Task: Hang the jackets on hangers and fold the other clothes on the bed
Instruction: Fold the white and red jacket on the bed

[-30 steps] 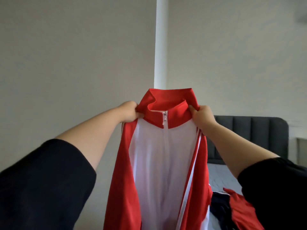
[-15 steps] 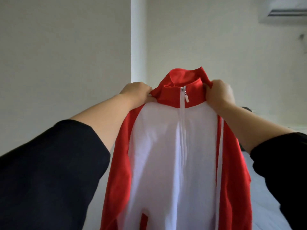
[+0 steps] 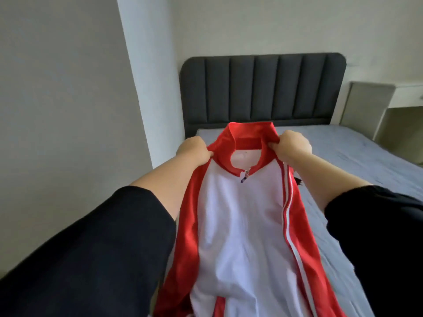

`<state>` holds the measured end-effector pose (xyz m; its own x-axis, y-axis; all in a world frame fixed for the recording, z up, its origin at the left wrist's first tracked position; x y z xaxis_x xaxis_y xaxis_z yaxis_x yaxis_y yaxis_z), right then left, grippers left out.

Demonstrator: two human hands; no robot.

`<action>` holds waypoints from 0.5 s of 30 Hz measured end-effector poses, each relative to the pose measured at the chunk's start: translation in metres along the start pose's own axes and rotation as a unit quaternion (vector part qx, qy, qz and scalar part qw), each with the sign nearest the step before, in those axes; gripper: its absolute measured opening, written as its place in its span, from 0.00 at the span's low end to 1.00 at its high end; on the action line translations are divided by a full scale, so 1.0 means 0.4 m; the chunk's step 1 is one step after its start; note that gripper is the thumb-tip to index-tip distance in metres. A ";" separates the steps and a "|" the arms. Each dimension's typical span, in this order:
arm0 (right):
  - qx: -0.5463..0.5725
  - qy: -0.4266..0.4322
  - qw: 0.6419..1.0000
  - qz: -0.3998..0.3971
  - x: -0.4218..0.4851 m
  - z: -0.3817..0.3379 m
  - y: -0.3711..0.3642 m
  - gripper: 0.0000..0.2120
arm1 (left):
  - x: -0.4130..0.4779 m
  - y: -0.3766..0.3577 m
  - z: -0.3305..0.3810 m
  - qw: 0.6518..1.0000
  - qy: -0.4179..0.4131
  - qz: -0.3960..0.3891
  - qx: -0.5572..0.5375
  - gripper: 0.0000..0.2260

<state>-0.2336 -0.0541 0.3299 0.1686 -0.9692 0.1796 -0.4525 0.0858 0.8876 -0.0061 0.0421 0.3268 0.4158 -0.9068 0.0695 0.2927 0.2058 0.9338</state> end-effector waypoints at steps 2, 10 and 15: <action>-0.012 -0.030 0.998 -0.049 0.035 0.038 -0.100 0.18 | 0.056 -0.097 -0.023 0.999 0.040 0.017 0.030 0.13; 0.229 -0.158 0.947 -0.158 0.232 0.108 -0.427 0.16 | 0.307 -0.399 -0.099 0.896 0.201 -0.102 -0.382 0.09; 0.258 -0.118 0.958 -0.031 0.385 0.049 -0.441 0.15 | 0.470 -0.445 -0.088 0.897 0.118 -0.028 -0.424 0.09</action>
<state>-0.1449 -0.2232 0.1928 0.0330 -0.9992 -0.0219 -0.8317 -0.0396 0.5539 0.0500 -0.1520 0.1612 0.5222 -0.8415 -0.1389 0.8270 0.4599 0.3233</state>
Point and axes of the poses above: each hand's wrist, its own x-axis towards the middle knuckle, its own y-axis out of the back of the hand, z = x × y, the point moved 1 cm from there along x, towards the middle knuckle, and after that the axes turned 8 degrees about -z, right-handed, at the moved point
